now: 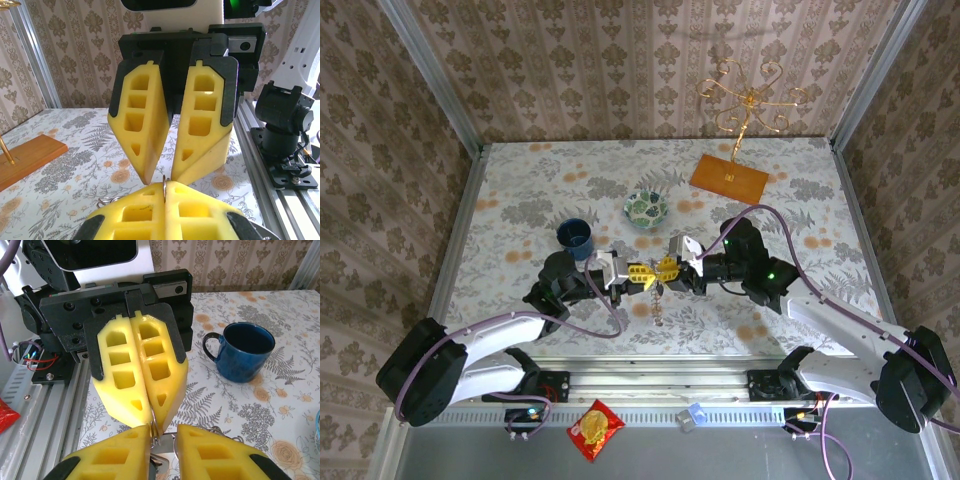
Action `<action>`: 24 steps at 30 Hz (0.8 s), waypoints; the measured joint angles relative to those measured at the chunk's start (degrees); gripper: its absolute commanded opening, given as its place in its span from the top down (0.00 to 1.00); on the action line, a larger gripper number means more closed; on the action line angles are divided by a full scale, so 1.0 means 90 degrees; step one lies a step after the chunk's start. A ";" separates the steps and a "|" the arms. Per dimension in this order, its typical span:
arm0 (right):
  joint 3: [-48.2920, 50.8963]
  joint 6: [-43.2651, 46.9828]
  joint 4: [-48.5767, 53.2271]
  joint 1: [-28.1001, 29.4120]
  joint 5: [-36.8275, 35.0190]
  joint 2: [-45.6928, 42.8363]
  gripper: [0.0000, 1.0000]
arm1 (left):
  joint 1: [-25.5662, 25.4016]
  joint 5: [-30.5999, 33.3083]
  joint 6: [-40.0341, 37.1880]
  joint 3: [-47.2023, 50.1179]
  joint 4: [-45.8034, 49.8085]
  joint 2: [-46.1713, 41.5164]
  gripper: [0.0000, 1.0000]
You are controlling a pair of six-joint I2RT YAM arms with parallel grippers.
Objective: Put the keys on the keyring
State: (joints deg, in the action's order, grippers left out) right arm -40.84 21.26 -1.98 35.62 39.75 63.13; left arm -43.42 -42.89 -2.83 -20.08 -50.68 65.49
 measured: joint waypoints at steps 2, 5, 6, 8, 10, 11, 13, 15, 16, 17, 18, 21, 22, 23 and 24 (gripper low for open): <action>0.0000 0.0005 0.0017 0.0000 0.0017 0.0002 0.80 | 0.0000 -0.0002 0.0000 0.0000 0.0000 0.0000 1.00; 0.0000 0.0022 0.0083 0.0000 0.0019 0.0002 0.81 | 0.0000 -0.0002 0.0000 0.0000 0.0000 0.0000 1.00; 0.0002 0.0027 0.0100 0.0000 0.0022 0.0002 0.81 | 0.0000 -0.0002 0.0000 0.0000 0.0000 0.0000 1.00; 0.0002 0.0027 0.0104 0.0000 0.0019 0.0002 0.81 | 0.0000 -0.0002 0.0000 0.0000 0.0000 0.0000 1.00; 0.0002 0.0027 0.0104 0.0000 0.0019 0.0002 0.81 | 0.0000 -0.0002 0.0000 0.0000 0.0000 0.0000 1.00; 0.0002 0.0027 0.0104 0.0000 0.0019 0.0002 0.81 | 0.0000 -0.0007 0.0000 0.0000 -0.0002 0.0000 1.00; 0.0002 0.0024 0.0104 0.0000 0.0022 0.0002 0.81 | 0.0000 -0.0029 0.0000 0.0000 -0.0005 0.0000 1.00; 0.0002 0.0024 0.0102 0.0002 0.0032 0.0017 0.82 | 0.0000 -0.0049 0.0002 0.0000 -0.0007 0.0000 1.00; 0.0002 0.0024 0.0102 0.0007 0.0063 0.0041 0.83 | 0.0000 -0.0049 0.0002 0.0000 -0.0010 0.0000 1.00; 0.0002 0.0024 0.0102 0.0007 0.0090 0.0073 0.83 | 0.0000 -0.0049 0.0002 0.0000 -0.0010 0.0000 1.00; 0.0002 0.0024 0.0102 0.0007 0.0117 0.0112 0.84 | 0.0000 -0.0049 0.0002 0.0000 -0.0012 0.0002 1.00; 0.0002 0.0022 0.0102 0.0019 0.0165 0.0185 0.86 | 0.0000 -0.0044 0.0005 0.0000 -0.0015 0.0002 1.00; 0.0002 0.0022 0.0102 0.0019 0.0165 0.0185 0.87 | 0.0002 -0.0044 0.0005 0.0000 -0.0017 0.0002 1.00; 0.0002 0.0022 0.0102 0.0019 0.0168 0.0185 0.87 | 0.0002 -0.0039 0.0005 0.0000 -0.0027 0.0002 1.00; 0.0002 0.0022 0.0100 0.0019 0.0180 0.0185 0.87 | 0.0002 -0.0039 0.0005 0.0000 -0.0032 0.0002 1.00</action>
State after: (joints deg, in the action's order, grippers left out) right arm -40.82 21.45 -1.08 35.79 41.36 64.79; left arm -43.40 -43.24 -2.79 -20.08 -50.96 65.52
